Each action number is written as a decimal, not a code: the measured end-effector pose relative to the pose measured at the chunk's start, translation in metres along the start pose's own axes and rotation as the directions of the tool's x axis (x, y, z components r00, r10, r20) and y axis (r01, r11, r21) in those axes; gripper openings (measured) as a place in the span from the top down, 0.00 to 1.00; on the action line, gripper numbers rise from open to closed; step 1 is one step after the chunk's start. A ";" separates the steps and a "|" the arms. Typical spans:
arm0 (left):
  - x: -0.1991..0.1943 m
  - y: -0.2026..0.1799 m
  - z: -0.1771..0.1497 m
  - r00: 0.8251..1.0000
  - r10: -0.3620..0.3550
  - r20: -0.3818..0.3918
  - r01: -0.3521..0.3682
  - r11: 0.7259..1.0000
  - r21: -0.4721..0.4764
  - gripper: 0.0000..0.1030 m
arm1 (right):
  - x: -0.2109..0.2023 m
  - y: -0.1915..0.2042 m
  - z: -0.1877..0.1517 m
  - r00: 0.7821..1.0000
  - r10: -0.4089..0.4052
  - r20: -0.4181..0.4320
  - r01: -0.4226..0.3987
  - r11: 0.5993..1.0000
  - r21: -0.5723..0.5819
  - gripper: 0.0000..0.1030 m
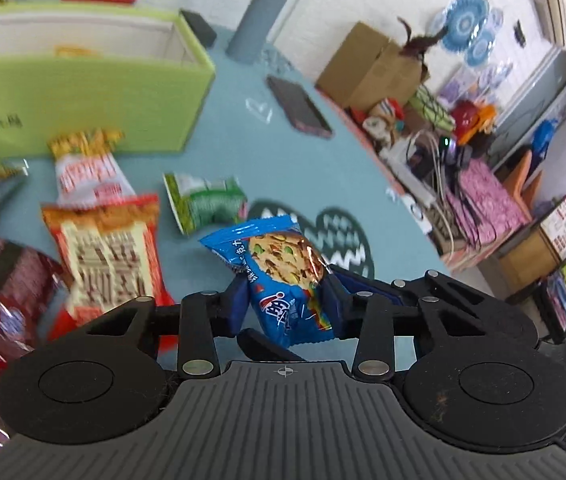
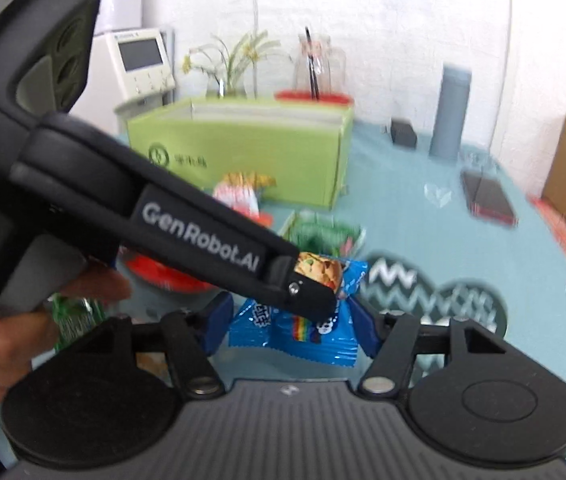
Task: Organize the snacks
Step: 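Carry the blue cookie packet into the green box and release it, then return the left tool to the pile and grasp the green candy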
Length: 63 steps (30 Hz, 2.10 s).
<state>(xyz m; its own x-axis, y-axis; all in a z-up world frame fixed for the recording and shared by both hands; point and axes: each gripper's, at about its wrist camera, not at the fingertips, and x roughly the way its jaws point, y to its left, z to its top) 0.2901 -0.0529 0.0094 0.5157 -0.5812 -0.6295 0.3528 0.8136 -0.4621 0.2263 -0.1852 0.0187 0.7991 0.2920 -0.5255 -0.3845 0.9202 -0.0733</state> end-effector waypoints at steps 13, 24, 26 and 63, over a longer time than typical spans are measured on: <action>-0.019 0.048 0.140 0.962 0.181 0.204 -0.186 0.982 0.005 0.82 | 0.095 0.000 0.127 0.985 0.108 0.134 -0.088 0.985 -0.147 0.36; 0.068 0.112 0.187 0.977 0.201 0.075 -0.200 0.980 -0.015 0.70 | 0.198 -0.032 0.145 0.984 0.171 0.043 -0.167 0.982 -0.082 0.20; 0.062 0.114 0.187 0.976 0.199 0.084 -0.197 0.980 -0.025 0.58 | 0.195 -0.033 0.145 0.982 0.179 0.056 -0.173 0.979 -0.105 0.11; -0.130 0.063 -0.080 0.987 0.042 0.155 -0.021 0.990 -0.138 0.32 | 0.003 0.059 -0.051 0.995 0.063 -0.073 -0.056 0.994 0.091 0.10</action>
<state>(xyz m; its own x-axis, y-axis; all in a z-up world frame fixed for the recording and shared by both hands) 0.1833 0.0726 0.0121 0.6451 -0.5366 -0.5440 0.2308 0.8155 -0.5307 0.1826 -0.1434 -0.0303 0.7375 0.3295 -0.5896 -0.3852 0.9222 0.0335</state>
